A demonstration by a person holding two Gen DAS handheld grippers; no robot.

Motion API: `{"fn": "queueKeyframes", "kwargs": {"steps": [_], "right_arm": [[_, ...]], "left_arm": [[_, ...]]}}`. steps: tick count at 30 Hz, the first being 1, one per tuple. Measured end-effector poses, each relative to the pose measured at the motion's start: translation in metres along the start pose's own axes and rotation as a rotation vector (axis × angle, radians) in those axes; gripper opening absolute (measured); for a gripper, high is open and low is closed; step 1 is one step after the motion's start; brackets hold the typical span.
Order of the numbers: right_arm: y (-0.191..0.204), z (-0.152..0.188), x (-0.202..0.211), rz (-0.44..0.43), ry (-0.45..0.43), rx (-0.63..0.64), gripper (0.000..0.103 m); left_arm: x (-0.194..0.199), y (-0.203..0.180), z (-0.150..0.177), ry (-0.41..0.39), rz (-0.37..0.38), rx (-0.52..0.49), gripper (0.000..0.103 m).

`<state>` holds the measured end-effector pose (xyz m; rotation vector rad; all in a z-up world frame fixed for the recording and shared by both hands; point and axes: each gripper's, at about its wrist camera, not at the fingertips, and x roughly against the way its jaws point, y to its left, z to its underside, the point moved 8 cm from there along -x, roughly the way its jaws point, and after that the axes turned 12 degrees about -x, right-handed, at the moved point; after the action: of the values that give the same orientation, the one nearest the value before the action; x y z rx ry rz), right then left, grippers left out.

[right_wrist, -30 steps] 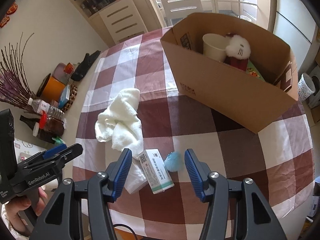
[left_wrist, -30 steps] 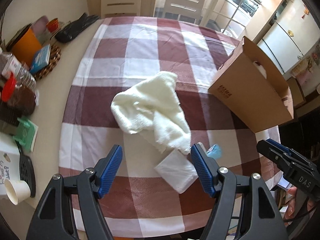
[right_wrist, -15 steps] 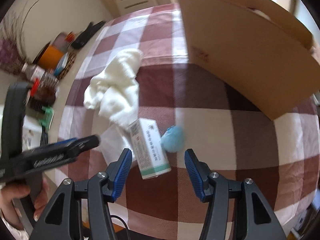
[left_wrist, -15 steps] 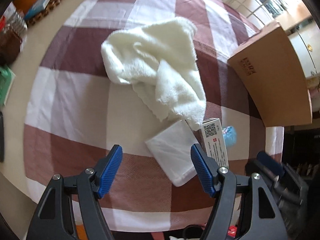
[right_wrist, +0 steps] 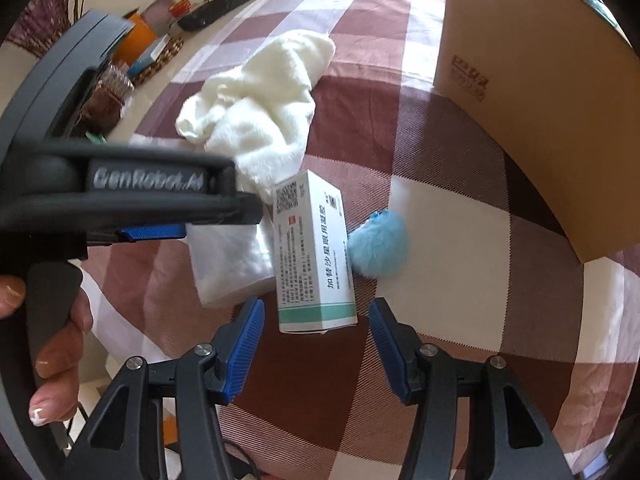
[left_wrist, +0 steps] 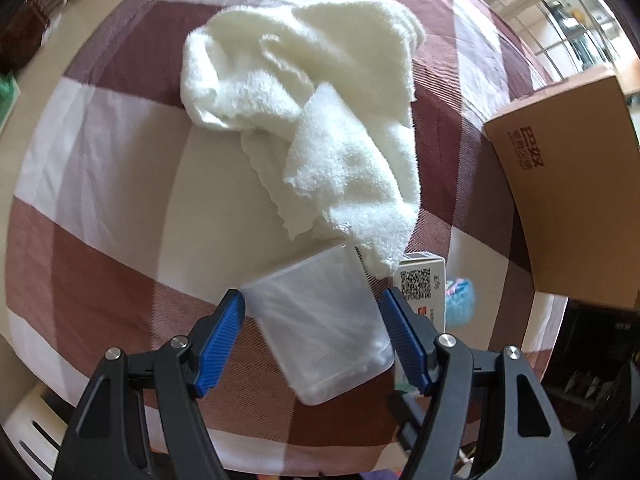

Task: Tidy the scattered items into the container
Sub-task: 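Grasp the clear plastic box with the left tool while the right tool grasps the white medicine box, then lift the clear plastic box and medicine box in both tools toward the cardboard box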

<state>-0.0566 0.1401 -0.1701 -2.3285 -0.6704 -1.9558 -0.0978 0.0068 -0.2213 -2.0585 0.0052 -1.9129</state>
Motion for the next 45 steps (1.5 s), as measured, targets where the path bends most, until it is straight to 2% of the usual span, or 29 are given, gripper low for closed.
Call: {"fn": "queueKeyframes", "kwargs": {"steps": [3, 8, 13, 15, 19, 24, 28, 31, 35, 41, 45], "right_arm": [[-0.001, -0.002, -0.008, 0.008, -0.015, 0.026, 0.056], [0.0, -0.006, -0.022, 0.006, -0.016, 0.065, 0.056], [-0.004, -0.014, -0.029, 0.004, -0.019, 0.06, 0.055], [-0.005, -0.018, -0.031, -0.003, -0.018, 0.054, 0.049], [-0.009, -0.025, -0.032, -0.007, -0.021, 0.015, 0.05], [-0.012, -0.036, -0.039, -0.057, 0.007, -0.042, 0.05], [-0.009, -0.038, -0.042, -0.064, 0.007, -0.06, 0.046], [-0.008, -0.036, -0.042, -0.087, 0.008, -0.101, 0.045], [-0.01, -0.035, -0.04, -0.104, 0.007, -0.155, 0.045], [-0.006, -0.033, -0.014, -0.119, -0.037, -0.178, 0.045], [0.003, -0.035, 0.014, -0.133, -0.091, -0.17, 0.045]], "left_arm": [[-0.007, 0.002, 0.0, 0.001, -0.003, 0.038, 0.073], [-0.019, 0.006, 0.004, 0.024, -0.02, 0.044, 0.077], [-0.018, 0.01, 0.006, 0.015, -0.039, 0.011, 0.079], [-0.018, 0.013, 0.007, 0.021, -0.047, -0.005, 0.079], [-0.016, 0.022, 0.013, 0.025, -0.058, -0.057, 0.079], [-0.014, 0.027, 0.025, 0.029, -0.082, -0.138, 0.078], [-0.01, 0.036, 0.03, 0.02, -0.069, -0.118, 0.068], [-0.008, 0.044, 0.033, 0.014, -0.054, -0.107, 0.068], [-0.006, 0.051, 0.038, 0.009, -0.05, -0.096, 0.068], [0.01, 0.059, 0.04, -0.031, -0.069, -0.097, 0.067], [0.036, 0.052, 0.022, -0.083, -0.086, -0.131, 0.067]]}}
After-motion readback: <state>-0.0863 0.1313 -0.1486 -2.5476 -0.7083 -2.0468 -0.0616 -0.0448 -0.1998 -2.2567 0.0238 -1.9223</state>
